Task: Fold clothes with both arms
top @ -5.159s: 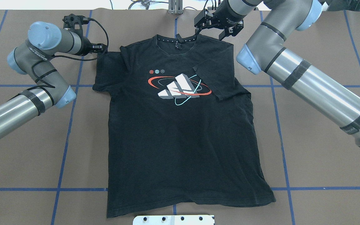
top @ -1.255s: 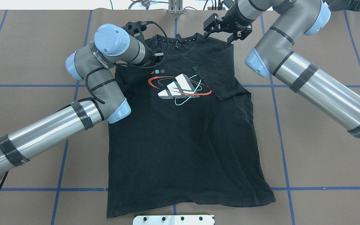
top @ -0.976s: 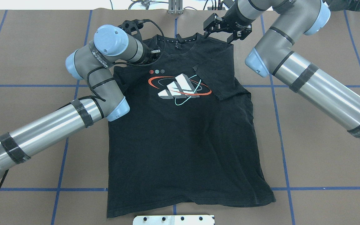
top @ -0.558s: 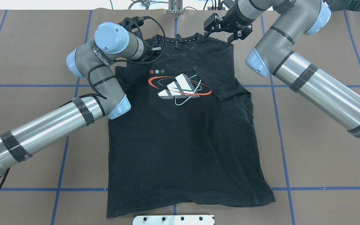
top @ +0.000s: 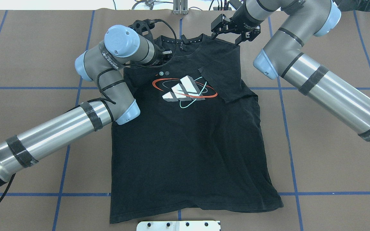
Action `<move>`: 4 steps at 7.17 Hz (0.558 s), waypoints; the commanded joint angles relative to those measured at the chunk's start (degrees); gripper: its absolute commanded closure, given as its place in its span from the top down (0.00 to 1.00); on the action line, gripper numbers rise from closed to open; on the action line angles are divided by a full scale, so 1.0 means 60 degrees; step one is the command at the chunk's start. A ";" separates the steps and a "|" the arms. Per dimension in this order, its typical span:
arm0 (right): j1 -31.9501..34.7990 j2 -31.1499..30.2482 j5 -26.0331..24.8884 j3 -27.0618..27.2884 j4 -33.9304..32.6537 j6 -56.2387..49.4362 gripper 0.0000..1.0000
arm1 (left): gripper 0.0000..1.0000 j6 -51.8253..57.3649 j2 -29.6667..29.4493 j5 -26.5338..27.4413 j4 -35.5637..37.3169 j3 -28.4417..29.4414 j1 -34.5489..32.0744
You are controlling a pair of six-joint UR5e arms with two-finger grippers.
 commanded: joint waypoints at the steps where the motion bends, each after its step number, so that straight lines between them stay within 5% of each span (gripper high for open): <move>1: 0.0011 -0.0018 -0.0006 -0.0001 -0.0014 0.0000 1.00 | 1.00 -0.0007 -0.0016 -0.0013 -0.0015 0.0003 0.0008; 4: 0.0011 -0.0003 -0.0021 -0.0015 -0.0014 0.0000 1.00 | 1.00 0.0139 -0.0001 -0.0086 -0.0236 -0.0055 -0.0471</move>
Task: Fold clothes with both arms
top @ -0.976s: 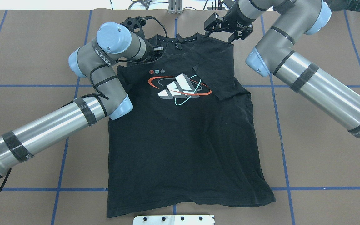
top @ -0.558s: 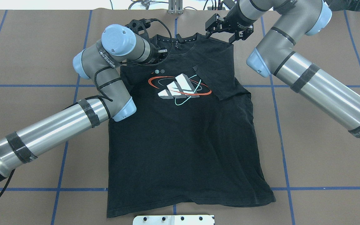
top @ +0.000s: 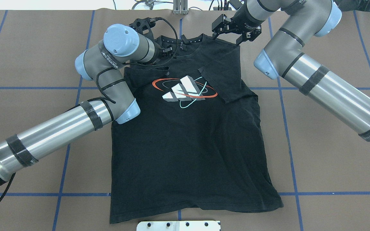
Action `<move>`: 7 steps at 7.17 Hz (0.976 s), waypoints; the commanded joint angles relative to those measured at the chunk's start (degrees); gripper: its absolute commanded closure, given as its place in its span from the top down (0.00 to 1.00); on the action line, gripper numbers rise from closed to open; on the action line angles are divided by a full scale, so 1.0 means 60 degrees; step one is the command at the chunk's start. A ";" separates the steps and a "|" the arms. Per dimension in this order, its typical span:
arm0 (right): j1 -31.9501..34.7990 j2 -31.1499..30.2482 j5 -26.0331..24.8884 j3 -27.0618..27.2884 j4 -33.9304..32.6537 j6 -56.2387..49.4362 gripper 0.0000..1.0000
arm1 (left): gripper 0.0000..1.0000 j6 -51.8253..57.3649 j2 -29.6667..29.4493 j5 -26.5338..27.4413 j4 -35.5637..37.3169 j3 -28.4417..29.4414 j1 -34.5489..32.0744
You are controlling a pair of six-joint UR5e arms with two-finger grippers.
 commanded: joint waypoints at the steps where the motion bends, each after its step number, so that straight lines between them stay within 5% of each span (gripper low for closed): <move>1: -0.0014 0.0006 -0.0002 -0.0005 -0.0015 0.0000 1.00 | 1.00 0.0558 0.0070 -0.0069 0.0075 -0.0059 -0.0575; 3: -0.0029 0.0064 -0.0002 0.0010 -0.0044 0.0029 1.00 | 1.00 0.1424 0.0492 -0.0287 0.0149 -0.0175 -0.0885; 7: -0.0117 0.0065 -0.0045 -0.0005 -0.0030 0.0029 1.00 | 0.99 0.1852 0.2396 -0.0436 0.0163 -0.1899 -0.0959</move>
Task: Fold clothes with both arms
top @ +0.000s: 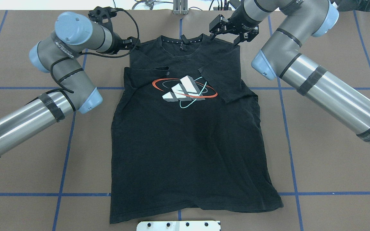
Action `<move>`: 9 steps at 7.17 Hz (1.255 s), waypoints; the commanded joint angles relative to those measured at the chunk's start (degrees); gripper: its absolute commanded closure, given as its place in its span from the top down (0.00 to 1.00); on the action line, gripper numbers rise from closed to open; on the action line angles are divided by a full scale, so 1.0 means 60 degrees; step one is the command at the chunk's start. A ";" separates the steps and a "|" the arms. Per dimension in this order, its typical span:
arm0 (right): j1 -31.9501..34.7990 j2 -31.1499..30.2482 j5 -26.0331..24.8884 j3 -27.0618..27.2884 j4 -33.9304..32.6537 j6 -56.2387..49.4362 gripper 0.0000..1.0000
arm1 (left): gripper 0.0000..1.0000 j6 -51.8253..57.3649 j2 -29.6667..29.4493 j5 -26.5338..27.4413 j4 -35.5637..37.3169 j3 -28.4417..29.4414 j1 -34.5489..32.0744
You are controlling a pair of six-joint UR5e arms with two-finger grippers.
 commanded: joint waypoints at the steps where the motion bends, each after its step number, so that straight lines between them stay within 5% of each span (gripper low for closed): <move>1: -0.0027 -0.0054 -0.0021 -0.0013 0.0040 -0.0018 1.00 | 0.99 0.0075 0.0673 -0.0062 0.0181 -0.0826 0.0081; 4: -0.0042 -0.0069 -0.0036 -0.0042 0.0055 -0.0018 1.00 | 0.90 -0.0071 0.0660 -0.0062 0.0212 -0.1034 0.0606; 6: -0.0042 -0.0084 -0.0036 -0.0042 0.0041 -0.0033 1.00 | 0.72 -0.0218 0.0660 -0.0062 0.0212 -0.0990 0.0770; 8: -0.0028 -0.0084 -0.0036 -0.0042 0.0041 -0.0033 1.00 | 0.36 -0.0233 0.0689 -0.0062 0.0212 -0.0990 0.0770; 9: -0.0027 -0.0084 -0.0036 -0.0042 0.0041 -0.0033 1.00 | 0.01 -0.0233 0.0689 -0.0062 0.0212 -0.1019 0.0755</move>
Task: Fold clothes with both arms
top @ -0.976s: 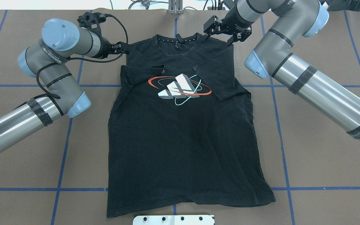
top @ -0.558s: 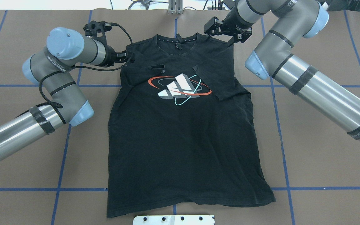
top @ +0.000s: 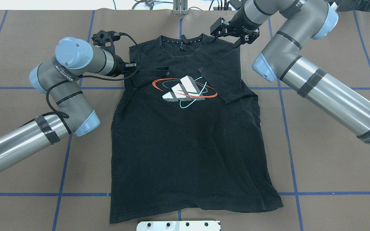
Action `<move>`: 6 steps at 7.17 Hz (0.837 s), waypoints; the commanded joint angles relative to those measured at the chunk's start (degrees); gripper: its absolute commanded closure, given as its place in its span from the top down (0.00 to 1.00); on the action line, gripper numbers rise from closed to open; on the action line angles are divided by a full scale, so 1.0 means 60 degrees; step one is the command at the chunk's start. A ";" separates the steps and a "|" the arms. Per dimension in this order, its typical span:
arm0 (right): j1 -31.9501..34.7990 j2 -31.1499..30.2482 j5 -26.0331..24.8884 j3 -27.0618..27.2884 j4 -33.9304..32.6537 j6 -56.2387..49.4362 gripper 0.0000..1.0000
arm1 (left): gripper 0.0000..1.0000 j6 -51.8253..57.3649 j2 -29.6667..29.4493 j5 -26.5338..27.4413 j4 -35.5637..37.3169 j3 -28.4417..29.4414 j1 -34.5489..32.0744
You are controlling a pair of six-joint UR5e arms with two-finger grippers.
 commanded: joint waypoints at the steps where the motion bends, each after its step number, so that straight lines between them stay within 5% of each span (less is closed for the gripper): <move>1: 0.0006 -0.0015 -0.0014 -0.0015 0.0000 -0.0044 1.00 | 0.00 -0.0004 0.0007 -0.0029 0.0000 -0.0169 -0.0036; 6: 0.0021 -0.0176 -0.0015 -0.0059 0.0000 -0.0366 1.00 | 0.00 -0.0062 0.0242 -0.0703 0.0556 -0.1283 0.0124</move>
